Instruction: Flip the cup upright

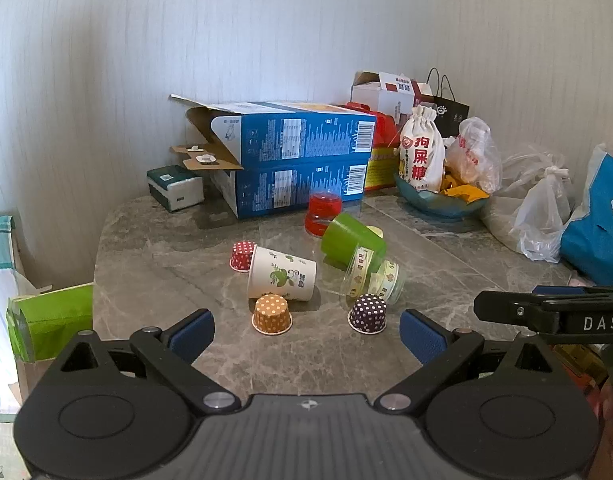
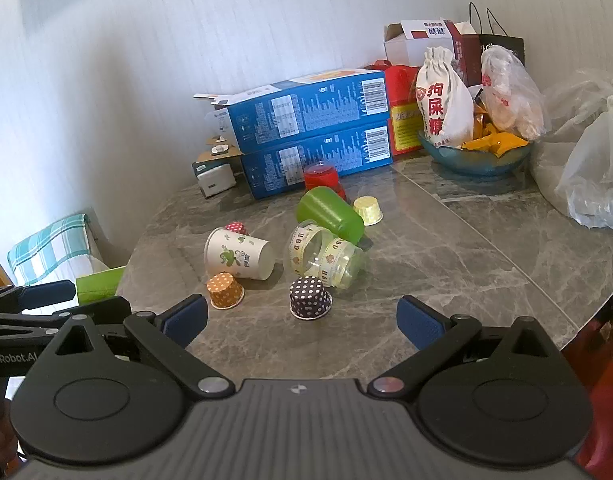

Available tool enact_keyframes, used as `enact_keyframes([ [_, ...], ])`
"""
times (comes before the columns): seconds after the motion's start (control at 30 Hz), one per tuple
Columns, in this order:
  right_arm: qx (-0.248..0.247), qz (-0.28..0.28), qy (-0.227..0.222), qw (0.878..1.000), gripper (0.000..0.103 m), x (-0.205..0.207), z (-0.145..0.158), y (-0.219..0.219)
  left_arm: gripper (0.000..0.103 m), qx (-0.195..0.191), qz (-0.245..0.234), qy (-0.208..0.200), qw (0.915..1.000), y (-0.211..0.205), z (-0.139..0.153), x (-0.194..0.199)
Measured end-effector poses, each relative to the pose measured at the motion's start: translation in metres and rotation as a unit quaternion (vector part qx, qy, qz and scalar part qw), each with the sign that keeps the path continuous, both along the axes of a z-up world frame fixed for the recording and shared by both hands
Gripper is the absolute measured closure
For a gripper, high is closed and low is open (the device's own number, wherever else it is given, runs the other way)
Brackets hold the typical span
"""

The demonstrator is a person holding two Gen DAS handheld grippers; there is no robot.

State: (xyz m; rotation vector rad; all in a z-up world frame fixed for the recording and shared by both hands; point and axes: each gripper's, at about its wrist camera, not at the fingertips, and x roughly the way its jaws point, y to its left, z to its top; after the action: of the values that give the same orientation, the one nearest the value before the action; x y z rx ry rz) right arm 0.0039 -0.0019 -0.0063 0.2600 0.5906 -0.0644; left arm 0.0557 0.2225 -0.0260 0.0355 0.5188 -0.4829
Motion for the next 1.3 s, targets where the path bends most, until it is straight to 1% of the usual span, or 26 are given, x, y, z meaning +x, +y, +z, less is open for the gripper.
enact_keyframes([
  [0.47, 0.002, -0.002, 0.0, 1.0, 0.001, -0.0001, -0.0008, -0.0029, 0.003, -0.001, -0.001, 0.002, 1.0, -0.0008, -0.0002, 0.0004],
  [0.63, 0.002, -0.002, 0.0, 1.0, 0.001, -0.0007, -0.0012, -0.003, 0.003, -0.009, -0.004, 0.005, 0.9999, 0.0004, 0.0002, 0.002],
  [1.3, 0.009, -0.005, -0.002, 1.0, 0.001, -0.0034, -0.0043, -0.0085, 0.003, -0.006, -0.003, 0.003, 1.0, 0.0015, 0.0007, 0.0007],
])
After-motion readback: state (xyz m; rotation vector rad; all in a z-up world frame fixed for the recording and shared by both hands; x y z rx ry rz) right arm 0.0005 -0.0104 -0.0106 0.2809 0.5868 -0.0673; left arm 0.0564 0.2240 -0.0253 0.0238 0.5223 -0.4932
